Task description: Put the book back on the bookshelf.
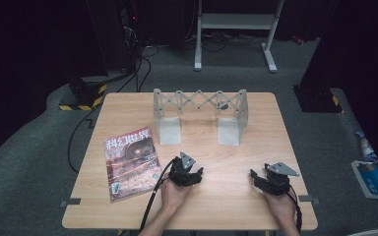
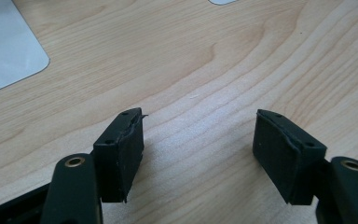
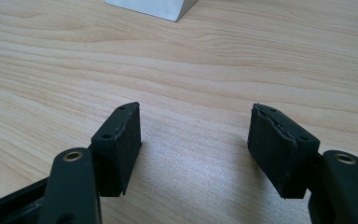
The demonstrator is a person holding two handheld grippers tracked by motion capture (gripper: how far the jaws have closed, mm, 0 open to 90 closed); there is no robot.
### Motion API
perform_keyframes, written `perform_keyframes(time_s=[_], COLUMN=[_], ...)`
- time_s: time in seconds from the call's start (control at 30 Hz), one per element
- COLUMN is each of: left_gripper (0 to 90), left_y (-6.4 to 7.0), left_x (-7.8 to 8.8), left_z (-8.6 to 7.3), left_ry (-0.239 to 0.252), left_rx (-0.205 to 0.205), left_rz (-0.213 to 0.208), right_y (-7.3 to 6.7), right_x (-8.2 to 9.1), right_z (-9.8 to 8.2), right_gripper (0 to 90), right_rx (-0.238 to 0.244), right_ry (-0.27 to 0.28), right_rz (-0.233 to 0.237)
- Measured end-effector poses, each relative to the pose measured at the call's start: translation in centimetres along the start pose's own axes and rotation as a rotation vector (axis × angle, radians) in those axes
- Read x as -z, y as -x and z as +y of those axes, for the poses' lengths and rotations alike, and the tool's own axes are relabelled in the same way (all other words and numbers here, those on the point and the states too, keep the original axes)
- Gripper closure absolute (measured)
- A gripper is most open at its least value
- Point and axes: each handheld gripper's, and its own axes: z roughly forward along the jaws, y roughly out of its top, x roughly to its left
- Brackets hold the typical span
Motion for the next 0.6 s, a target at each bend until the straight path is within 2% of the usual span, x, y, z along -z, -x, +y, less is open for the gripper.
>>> perform_keyframes(time_s=[0.17, 0.33, 0.43, 0.6], left_gripper=[34.1, 34.7, 35.0, 35.0], left_y=[0.0, -0.4, -0.7, -1.2], left_x=[0.3, 1.1, 1.6, 2.3], left_z=[0.0, 0.4, 0.7, 1.2], left_ry=[0.010, 0.043, 0.037, 0.052], left_rx=[-0.014, 0.013, 0.002, 0.027], left_rz=[0.002, -0.015, -0.011, -0.019], right_y=[0.0, 0.0, 0.0, 0.0], right_x=[0.0, 0.0, 0.0, 0.0], right_z=[0.0, 0.0, 0.0, 0.0], right_gripper=[34.9, 34.9, 34.8, 34.9], right_rx=[-0.001, 0.000, 0.000, 0.004], right_ry=[-0.001, -0.001, -0.001, 0.000], right_rz=[0.001, 0.001, 0.001, 0.002])
